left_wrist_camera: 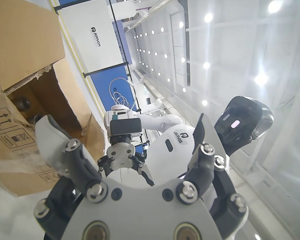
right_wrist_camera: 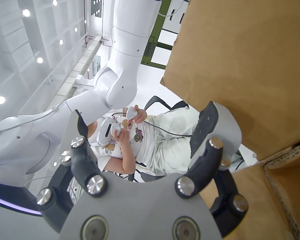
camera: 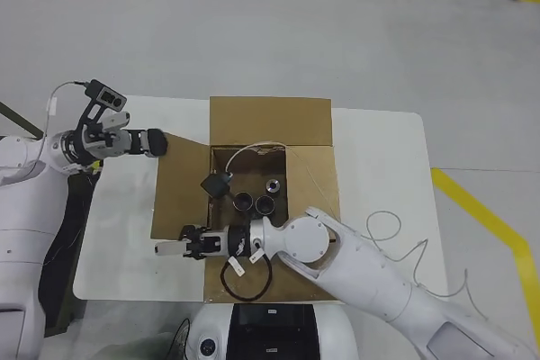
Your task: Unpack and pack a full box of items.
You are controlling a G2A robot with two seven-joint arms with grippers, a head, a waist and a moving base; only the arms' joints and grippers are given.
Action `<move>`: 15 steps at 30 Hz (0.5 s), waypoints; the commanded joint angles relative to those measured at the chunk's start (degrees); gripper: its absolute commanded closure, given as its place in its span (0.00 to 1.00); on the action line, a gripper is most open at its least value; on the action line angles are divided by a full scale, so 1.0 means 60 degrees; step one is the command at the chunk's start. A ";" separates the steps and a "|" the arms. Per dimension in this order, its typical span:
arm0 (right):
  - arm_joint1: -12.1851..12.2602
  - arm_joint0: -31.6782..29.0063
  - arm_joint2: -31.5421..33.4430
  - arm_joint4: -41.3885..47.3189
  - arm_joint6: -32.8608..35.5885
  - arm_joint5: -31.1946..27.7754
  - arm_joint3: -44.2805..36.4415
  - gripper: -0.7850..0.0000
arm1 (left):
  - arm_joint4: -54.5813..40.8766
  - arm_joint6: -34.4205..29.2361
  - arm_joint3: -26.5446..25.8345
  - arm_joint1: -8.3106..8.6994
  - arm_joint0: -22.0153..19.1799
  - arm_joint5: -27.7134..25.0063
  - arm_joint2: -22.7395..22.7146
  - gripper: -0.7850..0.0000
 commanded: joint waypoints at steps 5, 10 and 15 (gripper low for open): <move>-0.0028 -0.0106 0.0146 -0.0122 0.0087 0.0002 -0.0139 0.00 | 0.0893 0.0018 0.0502 -0.0022 -0.0259 -0.0242 0.0192 0.00; 0.0061 -0.0295 0.0538 -0.0248 0.0220 0.0058 -0.0559 0.00 | 0.1319 -0.0209 0.0802 0.0025 -0.0210 -0.0231 0.0114 0.00; 0.0280 -0.0739 0.1280 -0.0263 0.0339 0.0329 -0.1036 0.00 | 0.1608 -0.0209 0.0982 0.0074 0.0035 -0.0245 0.0094 0.00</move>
